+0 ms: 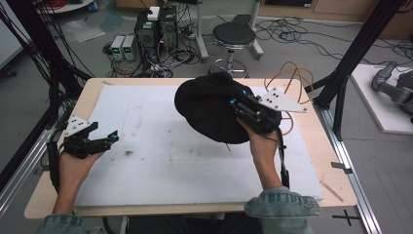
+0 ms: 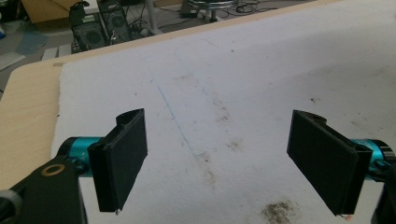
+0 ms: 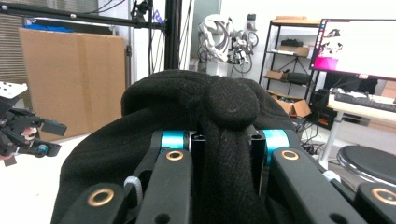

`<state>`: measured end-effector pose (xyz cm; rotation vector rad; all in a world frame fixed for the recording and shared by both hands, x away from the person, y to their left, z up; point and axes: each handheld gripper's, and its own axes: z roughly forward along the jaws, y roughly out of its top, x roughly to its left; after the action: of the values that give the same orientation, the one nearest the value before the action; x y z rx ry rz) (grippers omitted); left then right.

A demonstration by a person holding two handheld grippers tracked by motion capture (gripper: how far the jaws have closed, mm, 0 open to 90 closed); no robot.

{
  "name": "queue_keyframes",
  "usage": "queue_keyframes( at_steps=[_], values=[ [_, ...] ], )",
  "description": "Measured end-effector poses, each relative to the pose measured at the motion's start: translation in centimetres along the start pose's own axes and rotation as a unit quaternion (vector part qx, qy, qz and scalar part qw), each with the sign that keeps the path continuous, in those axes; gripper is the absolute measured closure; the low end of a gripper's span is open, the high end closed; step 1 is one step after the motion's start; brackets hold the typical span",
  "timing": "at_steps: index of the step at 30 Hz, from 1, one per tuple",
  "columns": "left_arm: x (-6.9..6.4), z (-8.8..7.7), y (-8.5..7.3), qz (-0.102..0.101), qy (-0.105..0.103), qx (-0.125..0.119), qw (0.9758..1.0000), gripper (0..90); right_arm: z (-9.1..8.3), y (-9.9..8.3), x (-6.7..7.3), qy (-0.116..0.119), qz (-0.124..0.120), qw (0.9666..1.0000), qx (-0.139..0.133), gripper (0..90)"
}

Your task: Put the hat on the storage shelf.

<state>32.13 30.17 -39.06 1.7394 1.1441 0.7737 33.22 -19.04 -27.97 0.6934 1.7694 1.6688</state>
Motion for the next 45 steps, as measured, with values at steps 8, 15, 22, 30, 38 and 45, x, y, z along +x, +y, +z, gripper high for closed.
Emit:
queue_keyframes(
  at_steps=[8, 15, 22, 30, 38, 45],
  values=[
    [0.1, 0.0, -0.1, 0.000, 0.000, 0.001, 1.0000, 20.5, -0.7, 1.9, -0.4, -0.005, -0.002, 0.9999, -0.014, 79.2],
    [0.1, 0.0, 0.0, 0.000, 0.001, 0.001, 1.0000, 20.5, -1.4, 3.8, -0.8, -0.010, -0.014, 0.9995, -0.027, 79.1],
    [0.0, 0.1, 0.0, -0.001, 0.001, -0.001, 1.0000, 20.5, -2.2, 5.5, -1.4, -0.019, -0.020, 0.9989, -0.039, 79.2],
    [0.0, 0.1, -0.1, -0.003, 0.000, 0.000, 1.0000, 20.5, -3.0, 7.0, -2.1, -0.032, -0.028, 0.9979, -0.049, 79.1],
    [0.1, 0.1, -0.1, -0.002, 0.000, 0.001, 1.0000, 20.5, -3.4, 8.2, -3.0, -0.044, -0.036, 0.9970, -0.053, 79.1],
    [0.1, 0.1, -0.1, -0.004, 0.002, 0.000, 1.0000, 20.5, -3.8, 8.7, -4.1, -0.059, -0.035, 0.9958, -0.060, 79.1]
  ],
)
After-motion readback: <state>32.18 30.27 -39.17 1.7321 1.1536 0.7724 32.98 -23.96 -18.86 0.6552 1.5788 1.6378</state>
